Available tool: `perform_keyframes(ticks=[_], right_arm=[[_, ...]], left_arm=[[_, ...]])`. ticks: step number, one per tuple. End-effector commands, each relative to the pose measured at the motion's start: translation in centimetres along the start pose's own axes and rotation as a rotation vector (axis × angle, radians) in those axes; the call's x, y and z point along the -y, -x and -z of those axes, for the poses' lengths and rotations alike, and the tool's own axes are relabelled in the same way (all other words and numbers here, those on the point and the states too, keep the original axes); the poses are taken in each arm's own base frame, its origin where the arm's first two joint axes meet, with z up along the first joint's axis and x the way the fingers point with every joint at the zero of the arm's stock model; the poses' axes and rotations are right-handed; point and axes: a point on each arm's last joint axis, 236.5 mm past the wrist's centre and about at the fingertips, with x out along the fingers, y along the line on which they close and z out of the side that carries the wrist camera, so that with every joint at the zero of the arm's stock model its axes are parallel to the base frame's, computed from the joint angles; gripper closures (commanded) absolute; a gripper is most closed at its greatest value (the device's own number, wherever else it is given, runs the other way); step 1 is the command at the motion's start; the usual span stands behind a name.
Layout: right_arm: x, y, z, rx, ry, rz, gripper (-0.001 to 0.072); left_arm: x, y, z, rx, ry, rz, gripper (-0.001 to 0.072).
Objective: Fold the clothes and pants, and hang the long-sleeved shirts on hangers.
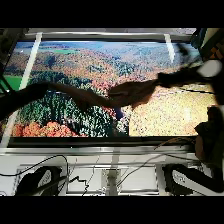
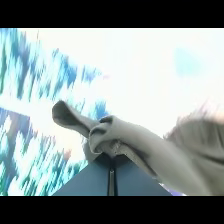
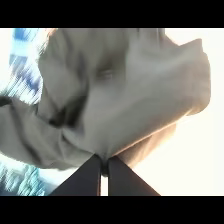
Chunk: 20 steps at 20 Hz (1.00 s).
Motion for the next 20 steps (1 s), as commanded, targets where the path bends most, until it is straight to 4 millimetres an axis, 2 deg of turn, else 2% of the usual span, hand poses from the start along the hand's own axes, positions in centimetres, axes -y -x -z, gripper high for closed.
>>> perform_keyframes(ticks=[1, 3, 4, 7, 9, 11, 13, 15, 17, 20], right_arm=[[4.5, 9.4, -2.2, 0.222, -0.044, 0.141, 0.0702], [5.5, 13.1, -2.6, 0.315, -0.059, 0.189, 0.0702], [5.3, 14.7, -2.8, 0.36, -0.058, 0.199, 0.0702], [3.4, 18.5, -3.5, 0.488, -0.009, 0.207, 0.0702], [1.3, 21.3, -4.0, 0.597, 0.016, 0.181, 0.0701], [-1.8, 25.1, -4.7, 0.747, 0.043, 0.126, 0.0701], [-4.7, 29.2, -5.1, 0.903, 0.066, 0.071, 0.0701], [-6.9, 32.9, -4.4, 1.027, 0.097, 0.047, 0.07], [-8.7, 35.3, -2.7, 1.086, 0.134, 0.045, 0.0701], [-10.8, 38.3, -0.3, 1.165, 0.181, 0.047, 0.07]], left_arm=[[1.7, 3.3, -5.6, 0.247, 0.024, 0.017, 0.0694], [2.7, 6.0, -7.7, 0.357, -0.002, 0.018, 0.0693], [3.4, 7.6, -8.7, 0.412, -0.014, 0.022, 0.0694], [5.0, 12.7, -11.5, 0.598, -0.048, 0.025, 0.0694], [6.0, 16.9, -13.5, 0.749, -0.064, 0.021, 0.0694], [6.7, 21.5, -15.1, 0.912, -0.071, 0.014, 0.0694], [7.4, 25.9, -16.1, 1.055, -0.075, 0.011, 0.0693], [8.2, 29.5, -16.1, 1.158, -0.083, 0.02, 0.0693], [9.0, 31.3, -15.7, 1.194, -0.097, 0.036, 0.0693], [9.9, 32.4, -15.1, 1.204, -0.112, 0.055, 0.0693]])
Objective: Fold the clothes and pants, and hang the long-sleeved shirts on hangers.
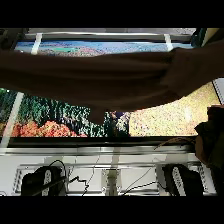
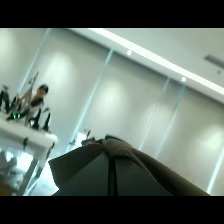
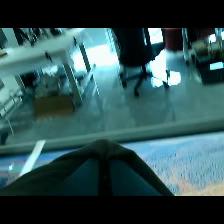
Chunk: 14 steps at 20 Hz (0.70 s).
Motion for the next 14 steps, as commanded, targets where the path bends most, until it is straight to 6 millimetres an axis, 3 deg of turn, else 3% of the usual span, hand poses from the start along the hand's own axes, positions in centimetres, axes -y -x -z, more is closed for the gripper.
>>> perform_keyframes(ticks=[1, 3, 5, 6, 8, 11, 14], right_arm=[[-2.4, 4.2, -2.9, 0.136, 0.039, -0.022, 0.0701], [-1.9, 4.8, -3.9, 0.18, 0.067, 0.009, 0.0701], [-1.0, 3.6, -3.3, 0.147, 0.065, 0.027, 0.0701], [-0.5, 2.4, -1.8, 0.082, 0.051, 0.026, 0.0701], [0.8, -0.9, 2.9, -0.124, -0.002, 0.014, 0.0701], [3.4, -6.1, 11.5, -0.462, -0.118, -0.009, 0.07], [7.2, -11.4, 18.2, -0.659, -0.232, 0.016, 0.07]], left_arm=[[1.2, 1.3, -1.1, 0.018, -0.009, 0.03, 0.0694], [1.9, 1.2, 2.7, -0.13, -0.058, 0.071, 0.0695], [1.5, 1.6, 9.1, -0.376, -0.139, 0.101, 0.0696], [1.1, 2.1, 12.8, -0.514, -0.143, 0.112, 0.0696], [0.0, 2.8, 19.0, -0.745, -0.1, 0.119, 0.0696], [-2.3, 1.6, 25.9, -0.924, 0.047, 0.068, 0.0695], [-4.7, 0.9, 33.2, -1.065, 0.271, -0.021, 0.0695]])
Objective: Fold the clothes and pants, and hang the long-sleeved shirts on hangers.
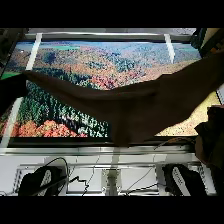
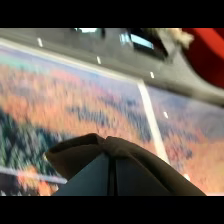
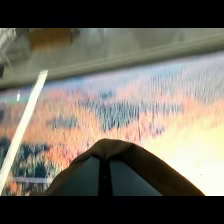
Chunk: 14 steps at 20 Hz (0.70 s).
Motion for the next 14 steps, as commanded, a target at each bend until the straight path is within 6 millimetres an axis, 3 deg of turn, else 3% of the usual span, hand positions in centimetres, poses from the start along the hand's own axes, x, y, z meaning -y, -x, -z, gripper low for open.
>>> perform_keyframes(ticks=[1, 4, 7, 9, 14], right_arm=[[4.1, -8.2, 5.1, -0.257, -0.138, -0.012, 0.07], [7.2, -13.7, 8.4, -0.367, -0.217, 0.005, 0.07], [8.4, -17.6, 10.7, -0.413, -0.249, 0.012, 0.0699], [8.8, -19.8, 10.6, -0.371, -0.249, 0.022, 0.07], [11.1, -23.0, 7.3, -0.178, -0.208, 0.094, 0.0699]], left_arm=[[-2.6, -6.3, 5.5, -0.197, 0.259, 0.033, 0.0695], [-3.6, -9.9, 9.3, -0.29, 0.293, 0.056, 0.0694], [-2.9, -11.5, 11.2, -0.326, 0.257, 0.095, 0.0694], [-2.5, -11.8, 11.2, -0.313, 0.205, 0.098, 0.0695], [-2.6, -12.0, 11.2, -0.305, 0.165, 0.098, 0.0694]])
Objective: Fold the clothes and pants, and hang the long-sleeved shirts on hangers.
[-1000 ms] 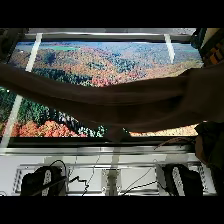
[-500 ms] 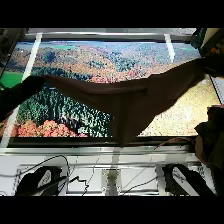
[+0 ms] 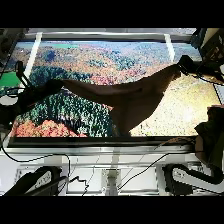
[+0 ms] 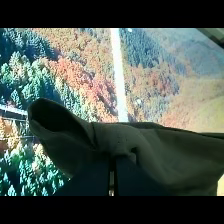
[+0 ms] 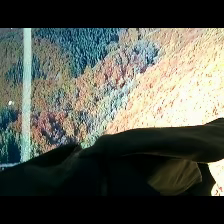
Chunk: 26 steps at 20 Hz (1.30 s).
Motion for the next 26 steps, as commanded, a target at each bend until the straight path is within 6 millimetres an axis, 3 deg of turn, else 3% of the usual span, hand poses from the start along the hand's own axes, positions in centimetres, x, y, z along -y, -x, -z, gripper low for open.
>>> perform_keyframes(ticks=[1, 3, 4, 5, 6, 7, 8, 12, 15, 16, 18, 19, 22, 23, 24, 26], right_arm=[[1.6, -1.8, -2.8, 0.126, 0.02, 0.051, 0.0672], [3.1, -2.3, -2.4, 0.107, 0.068, 0.104, 0.0081], [3.8, -2.0, -1.9, 0.08, 0.109, 0.139, 0.0132], [4.3, -1.5, -0.9, 0.03, 0.134, 0.164, 0.0337], [4.5, -1.0, 0.7, -0.039, 0.155, 0.173, 0.0603], [5.0, -0.2, 2.5, -0.126, 0.2, 0.19, 0.0693], [5.5, 0.7, 4.6, -0.223, 0.248, 0.204, 0.0699], [6.2, 3.7, 13.9, -0.538, 0.275, 0.166, 0.07], [5.0, 4.6, 22.3, -0.651, 0.125, 0.064, 0.0698], [4.8, 4.6, 25.1, -0.676, 0.059, 0.036, 0.0653], [5.2, 3.5, 29.2, -0.682, -0.083, 0.022, 0.0392], [5.6, 2.8, 30.9, -0.672, -0.182, 0.033, 0.0342], [6.1, 0.4, 32.2, -0.588, -0.374, 0.034, 0.0324], [5.9, -0.3, 31.8, -0.565, -0.407, 0.024, 0.0292], [5.7, -1.0, 31.5, -0.547, -0.446, 0.014, 0.0185], [4.7, -2.1, 31.8, -0.569, -0.471, -0.021, 0.0182]], left_arm=[[0.0, -0.3, 0.1, 0.0, -0.027, 0.002, 0.0695], [0.1, -0.4, 0.2, -0.004, -0.032, 0.003, 0.0694], [0.0, -0.4, 0.4, -0.01, -0.045, -0.004, 0.0694], [-0.3, -0.4, 0.6, -0.019, -0.065, -0.015, 0.0694], [-0.5, -0.4, 0.7, -0.026, -0.081, -0.024, 0.0694], [-0.6, -0.4, 0.9, -0.031, -0.091, -0.029, 0.0694], [-0.8, -0.4, 0.9, -0.035, -0.101, -0.036, 0.0694], [-2.7, -0.3, 2.1, -0.092, -0.214, -0.103, 0.0694], [-3.6, -0.7, 2.8, -0.12, -0.23, -0.122, 0.0694], [-3.7, -0.8, 2.9, -0.124, -0.228, -0.123, 0.0694], [-3.7, -0.9, 2.9, -0.124, -0.216, -0.119, 0.0694], [-3.7, -0.9, 3.0, -0.126, -0.215, -0.119, 0.0694], [-3.7, -0.9, 3.1, -0.129, -0.215, -0.118, 0.0694], [-3.7, -0.9, 3.1, -0.129, -0.215, -0.118, 0.0694], [-3.7, -0.9, 3.1, -0.129, -0.214, -0.118, 0.0694], [-3.7, -0.9, 3.1, -0.129, -0.214, -0.118, 0.0694]])
